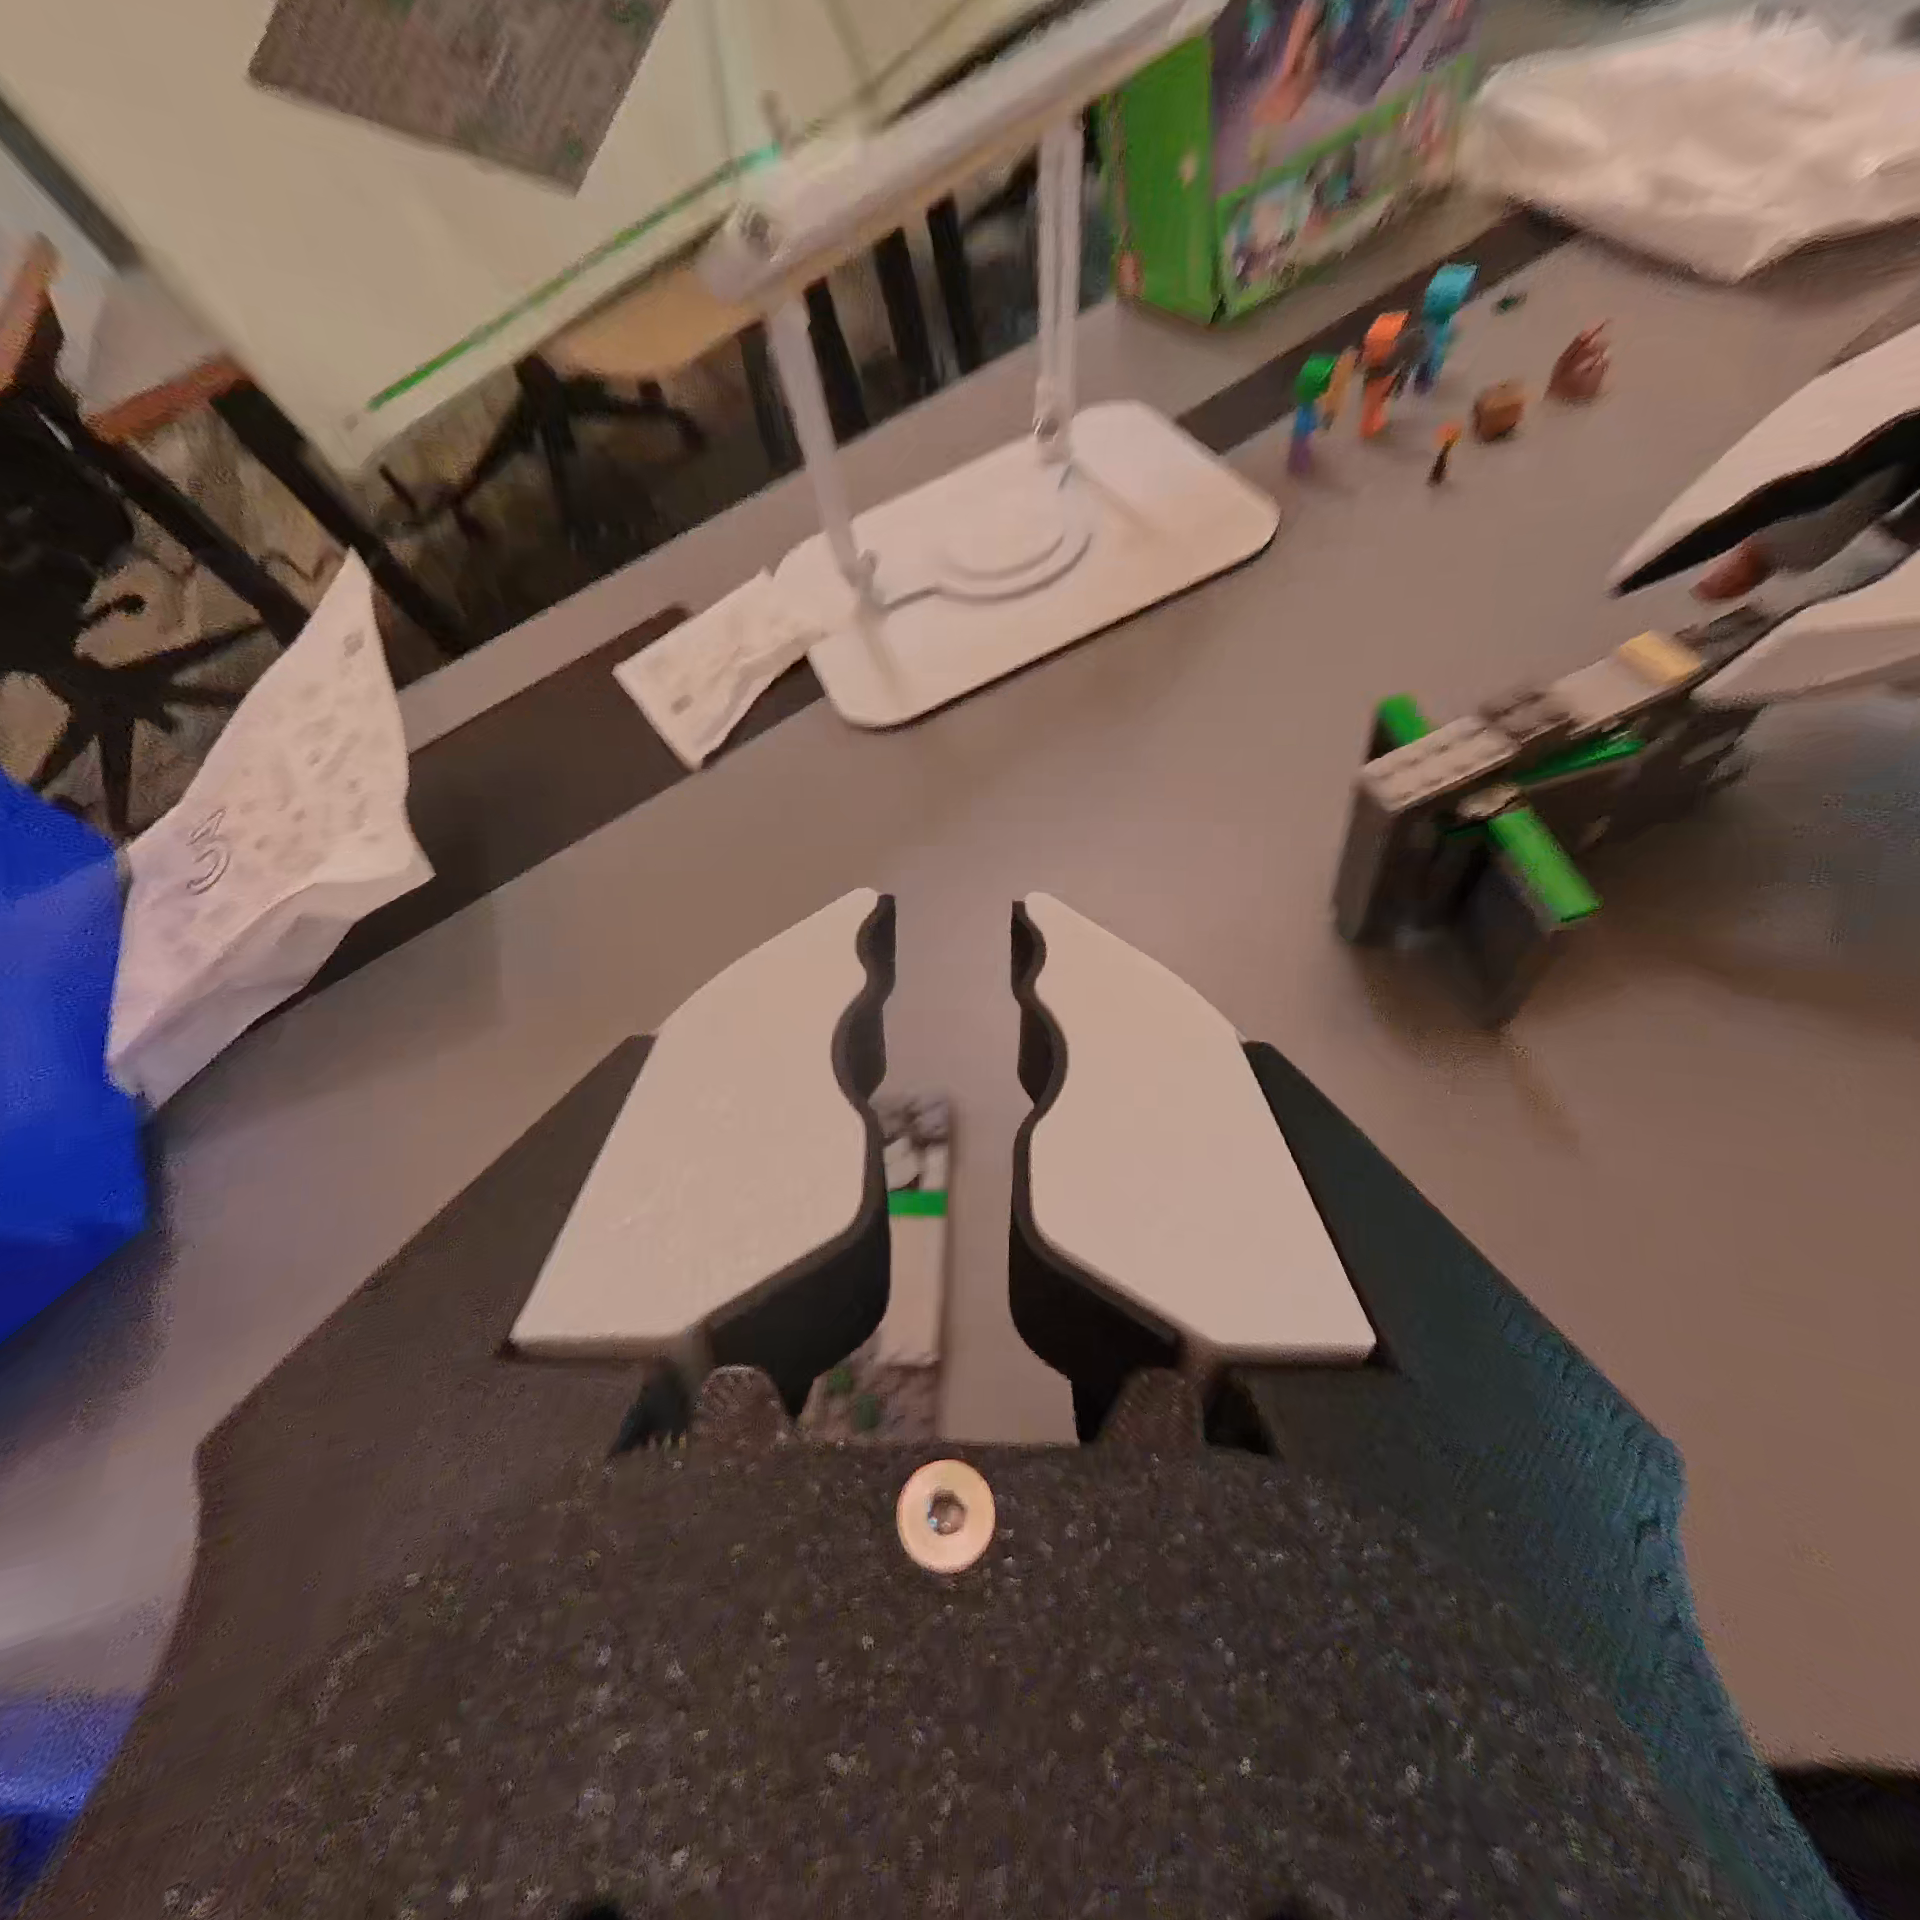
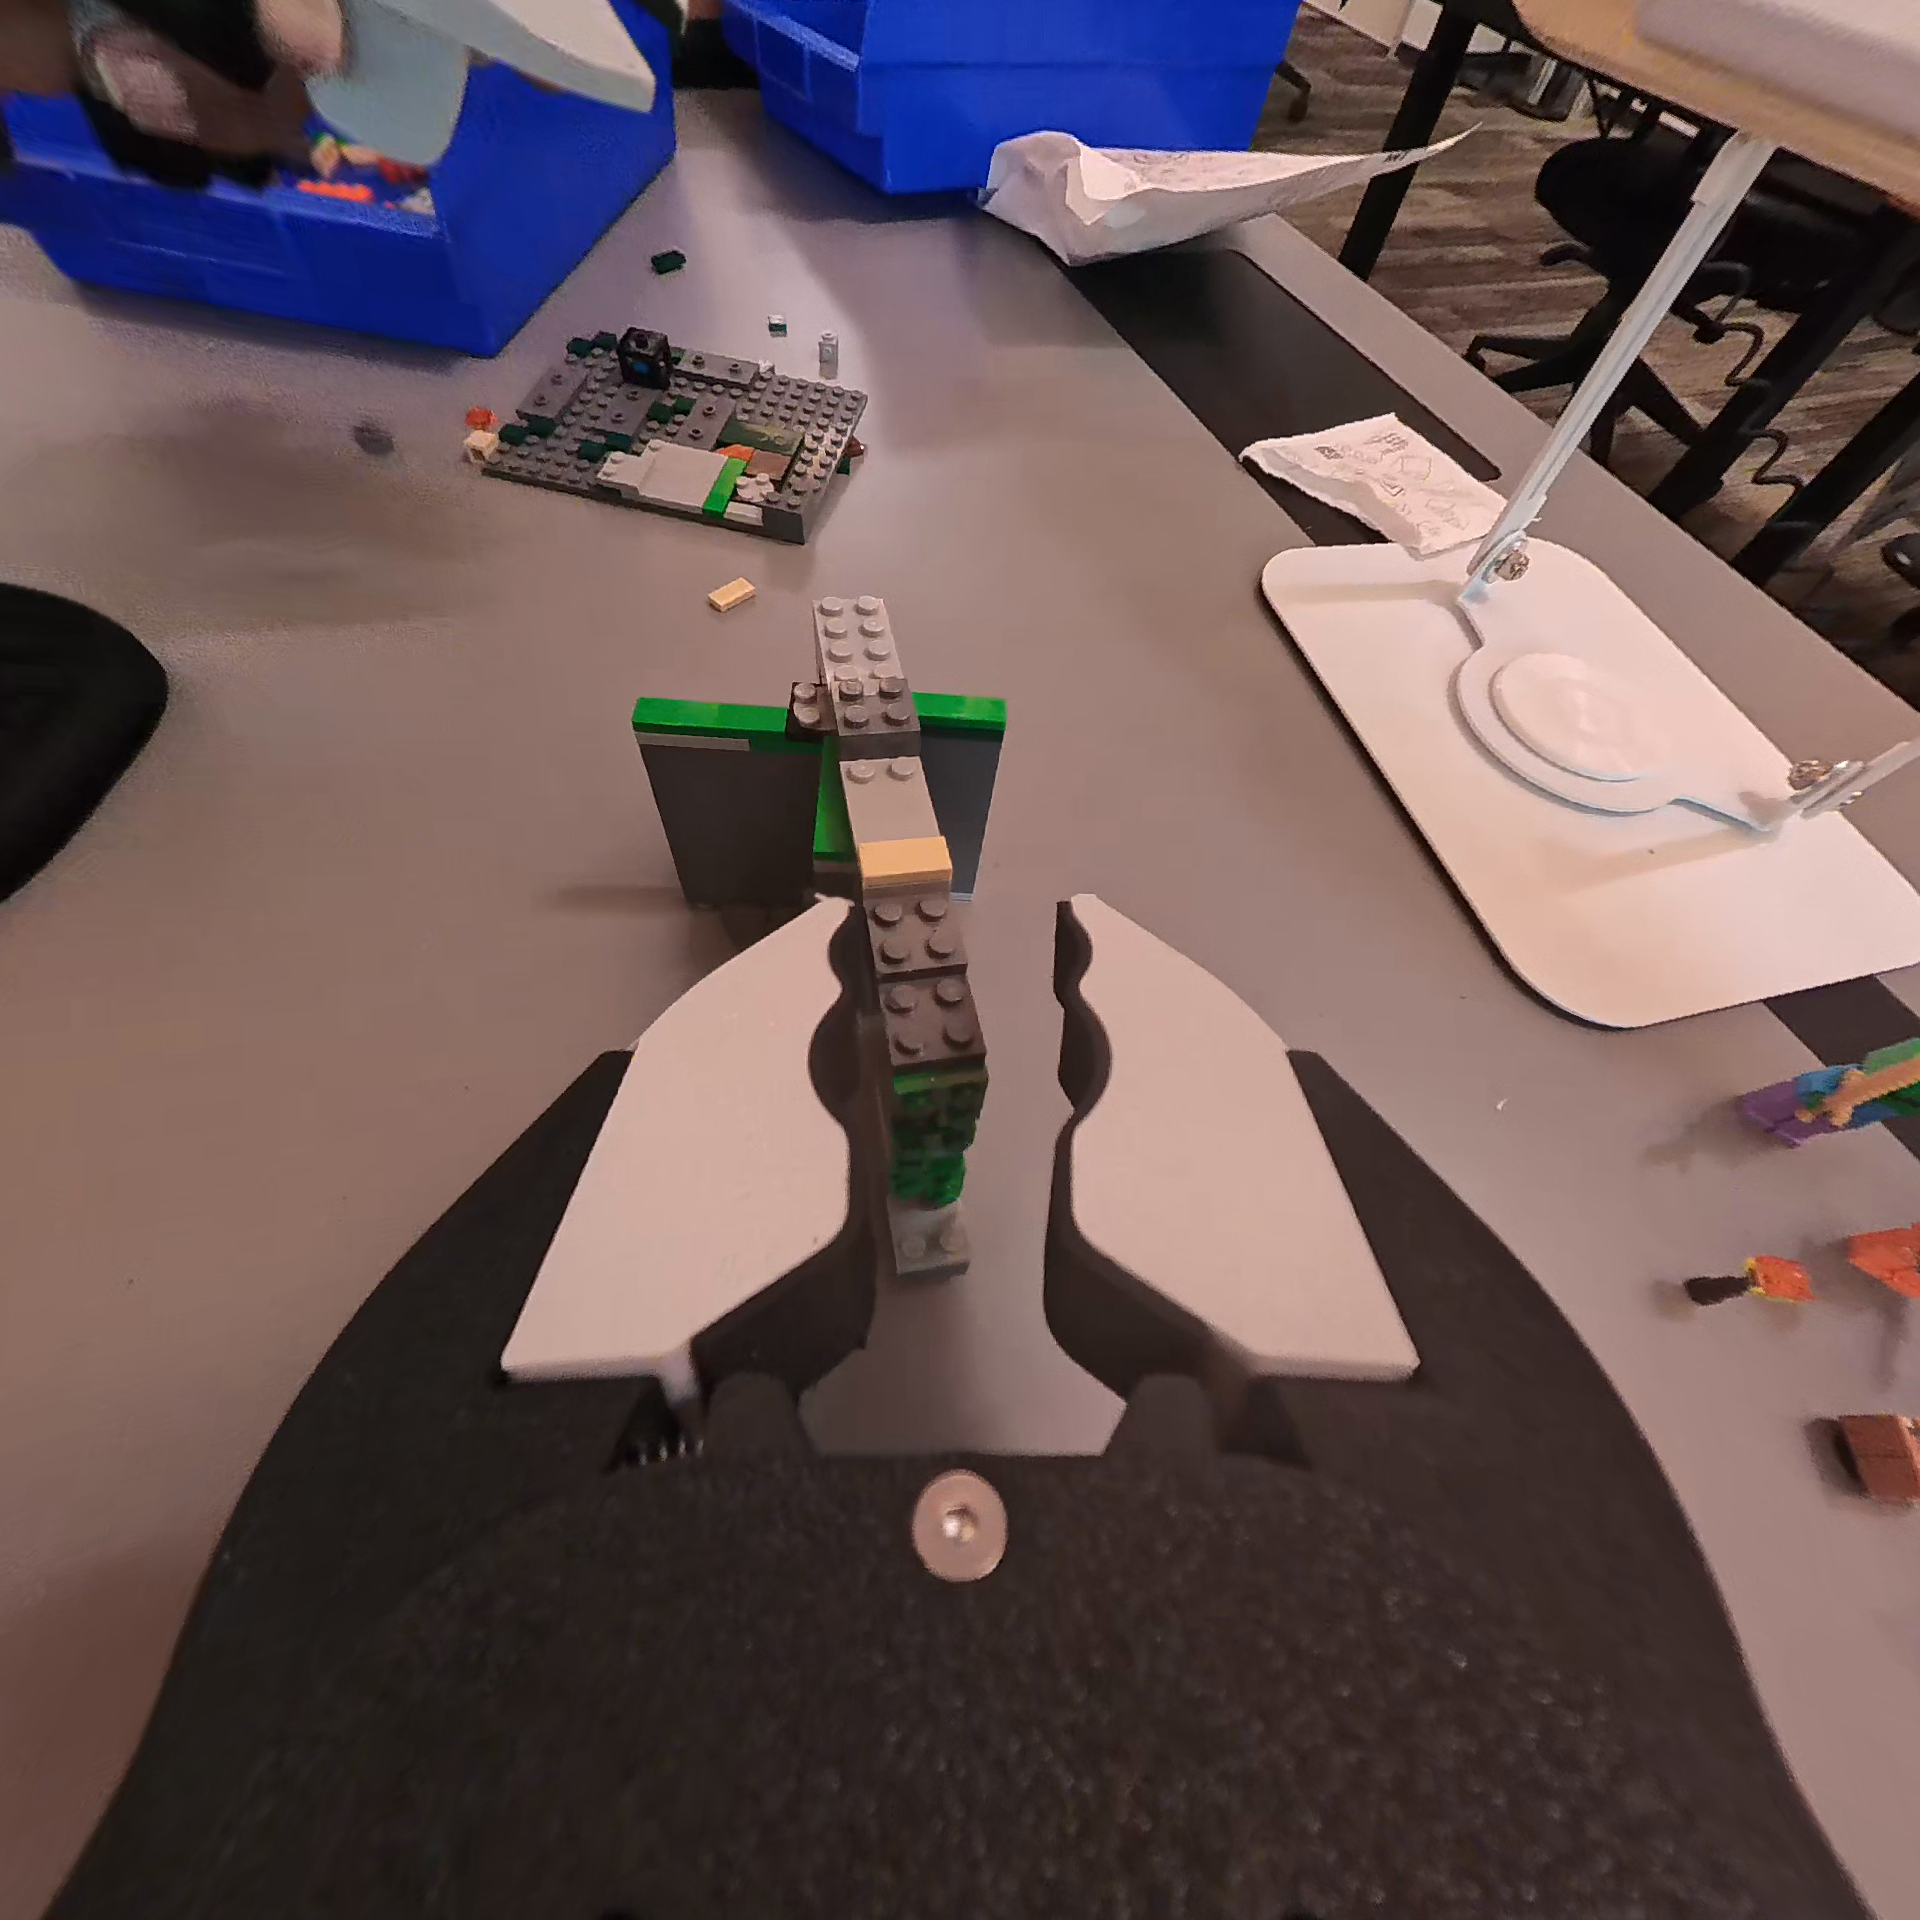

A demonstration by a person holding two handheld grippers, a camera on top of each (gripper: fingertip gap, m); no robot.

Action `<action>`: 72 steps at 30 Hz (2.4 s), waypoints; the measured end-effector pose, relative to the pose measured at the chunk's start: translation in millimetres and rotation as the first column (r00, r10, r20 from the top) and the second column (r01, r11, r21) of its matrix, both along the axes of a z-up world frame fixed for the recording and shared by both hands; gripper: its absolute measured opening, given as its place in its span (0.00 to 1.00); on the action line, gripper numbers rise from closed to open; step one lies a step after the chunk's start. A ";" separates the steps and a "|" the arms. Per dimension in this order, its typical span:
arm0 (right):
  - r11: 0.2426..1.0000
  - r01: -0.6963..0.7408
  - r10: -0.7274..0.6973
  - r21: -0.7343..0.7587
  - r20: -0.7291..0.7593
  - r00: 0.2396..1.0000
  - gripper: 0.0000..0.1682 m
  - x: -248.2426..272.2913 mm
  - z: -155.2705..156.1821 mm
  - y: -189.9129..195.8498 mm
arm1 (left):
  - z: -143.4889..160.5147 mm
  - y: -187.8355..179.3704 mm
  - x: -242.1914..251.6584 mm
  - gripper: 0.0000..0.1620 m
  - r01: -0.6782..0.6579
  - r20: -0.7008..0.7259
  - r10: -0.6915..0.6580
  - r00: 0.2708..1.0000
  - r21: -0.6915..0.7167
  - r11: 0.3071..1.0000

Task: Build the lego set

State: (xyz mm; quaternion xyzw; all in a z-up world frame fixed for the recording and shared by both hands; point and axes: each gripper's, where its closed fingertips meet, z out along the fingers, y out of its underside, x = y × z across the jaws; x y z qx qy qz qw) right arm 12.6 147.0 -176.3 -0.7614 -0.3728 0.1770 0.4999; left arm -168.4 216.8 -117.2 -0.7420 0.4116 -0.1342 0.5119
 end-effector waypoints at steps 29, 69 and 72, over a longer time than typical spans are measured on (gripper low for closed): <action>1.000 -0.019 0.018 -0.019 -0.007 1.000 0.20 -0.5 -2.4 -0.4 | -130.3 61.1 -80.5 0.28 -0.001 -0.394 -0.442 0.806 -0.747 0.664; 0.976 -0.216 0.214 0.008 0.106 0.971 0.22 -119.3 6.4 -55.2 | -40.1 -74.1 -8.8 0.03 0.474 -0.358 -0.684 0.635 -0.519 0.711; 0.979 -0.203 0.203 -0.013 0.131 0.970 0.25 -125.7 -8.0 -56.2 | -32.7 -90.0 -3.4 0.03 0.520 -0.340 -0.701 0.627 -0.488 0.701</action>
